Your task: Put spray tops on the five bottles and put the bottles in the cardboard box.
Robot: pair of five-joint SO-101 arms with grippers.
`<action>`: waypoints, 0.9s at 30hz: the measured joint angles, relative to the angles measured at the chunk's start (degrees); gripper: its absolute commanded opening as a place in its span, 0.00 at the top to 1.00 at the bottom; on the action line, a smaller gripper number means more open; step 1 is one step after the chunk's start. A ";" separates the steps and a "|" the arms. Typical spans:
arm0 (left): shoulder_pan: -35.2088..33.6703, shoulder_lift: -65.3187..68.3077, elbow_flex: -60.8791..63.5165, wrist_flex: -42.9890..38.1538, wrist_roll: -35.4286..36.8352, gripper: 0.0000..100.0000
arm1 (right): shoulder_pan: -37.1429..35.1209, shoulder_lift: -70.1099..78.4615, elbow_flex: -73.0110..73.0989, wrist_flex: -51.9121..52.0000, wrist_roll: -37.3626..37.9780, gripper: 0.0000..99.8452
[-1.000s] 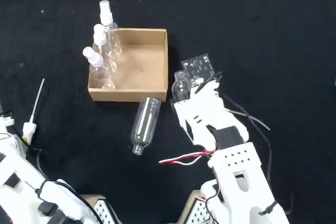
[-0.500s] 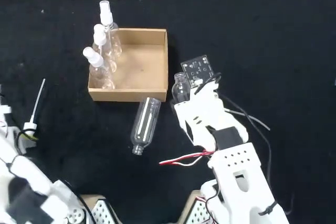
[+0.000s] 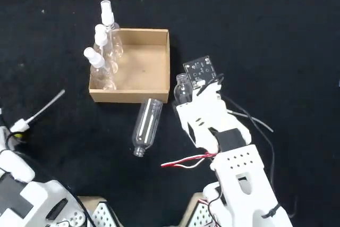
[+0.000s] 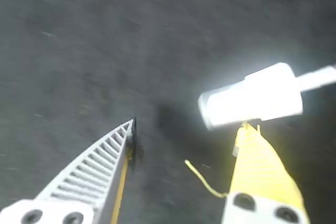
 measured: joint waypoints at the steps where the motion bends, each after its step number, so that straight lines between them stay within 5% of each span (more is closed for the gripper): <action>1: -0.35 0.09 0.00 -1.85 -0.18 0.73 | 0.00 0.00 0.00 0.00 0.00 0.99; 9: -0.62 0.09 -3.43 -7.30 4.92 0.73 | 0.00 0.00 0.00 0.00 0.00 0.99; 12: -0.62 0.09 -10.02 1.67 12.75 0.73 | 0.00 0.00 0.00 0.00 0.00 0.99; 19: 1.58 6.15 -34.20 36.66 34.99 0.73 | 0.00 0.00 0.00 0.00 0.00 0.99; 27: 8.09 19.60 -43.43 50.90 67.78 0.73 | 0.00 0.00 0.00 0.00 0.00 0.99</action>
